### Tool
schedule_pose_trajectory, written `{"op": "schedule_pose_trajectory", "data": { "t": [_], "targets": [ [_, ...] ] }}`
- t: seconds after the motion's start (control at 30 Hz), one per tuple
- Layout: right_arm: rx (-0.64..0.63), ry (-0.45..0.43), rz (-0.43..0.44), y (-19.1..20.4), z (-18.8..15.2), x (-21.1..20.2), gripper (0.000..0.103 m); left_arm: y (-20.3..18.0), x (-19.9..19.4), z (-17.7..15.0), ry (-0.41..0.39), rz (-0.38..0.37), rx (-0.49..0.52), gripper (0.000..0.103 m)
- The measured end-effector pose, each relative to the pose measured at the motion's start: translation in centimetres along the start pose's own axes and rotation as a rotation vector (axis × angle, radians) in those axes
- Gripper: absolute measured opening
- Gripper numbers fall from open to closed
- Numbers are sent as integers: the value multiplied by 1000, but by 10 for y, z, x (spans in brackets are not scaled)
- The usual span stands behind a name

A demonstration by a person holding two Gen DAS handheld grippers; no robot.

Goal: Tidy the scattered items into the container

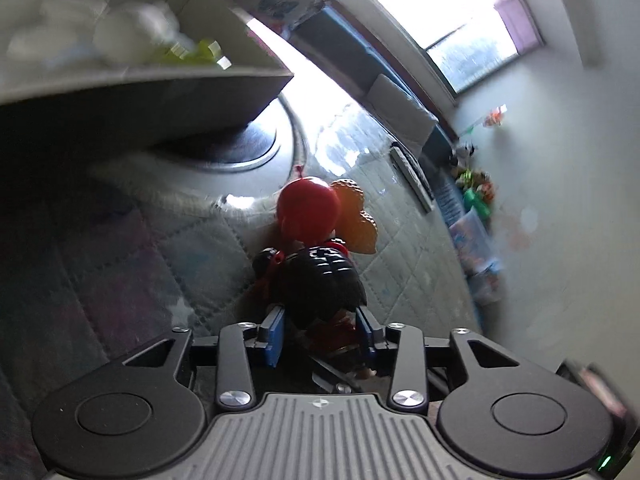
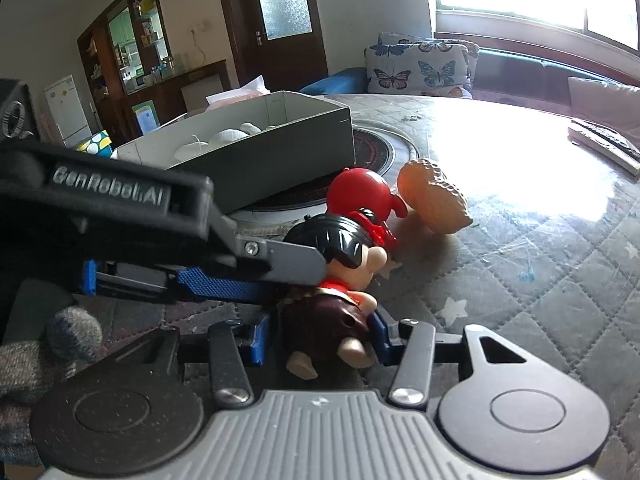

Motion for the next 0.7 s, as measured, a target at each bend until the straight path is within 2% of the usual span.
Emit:
{"op": "schedule_pose_trajectory", "data": {
  "t": [0.13, 0.23, 0.43, 0.53, 0.7],
  "targets": [
    [-5, 1, 8, 0, 0, 0, 48, 11, 0, 0, 25, -27, -65, 47],
    [2, 3, 18, 0, 1, 0, 48, 14, -1, 0, 33, -37, -86, 45],
    [12, 0, 39, 0, 2, -3, 50, 14, -3, 5, 51, -31, -160, 45],
    [-13, 6, 36, 4, 1, -3, 50, 14, 0, 5, 73, -3, -179, 46],
    [-71, -8, 52, 19, 3, -8, 50, 1, -7, 6, 94, 88, -50, 46]
  ]
}}
Point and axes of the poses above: each gripper's, at about its wrist camera, not at the fingertips, and x roughly the way its jaws point, y to its left, z to its top, the point moved 8 cm from there along x, roughly the way its jaws point, and after that the axes turned 1 degree about z, right-handed, at the moved point
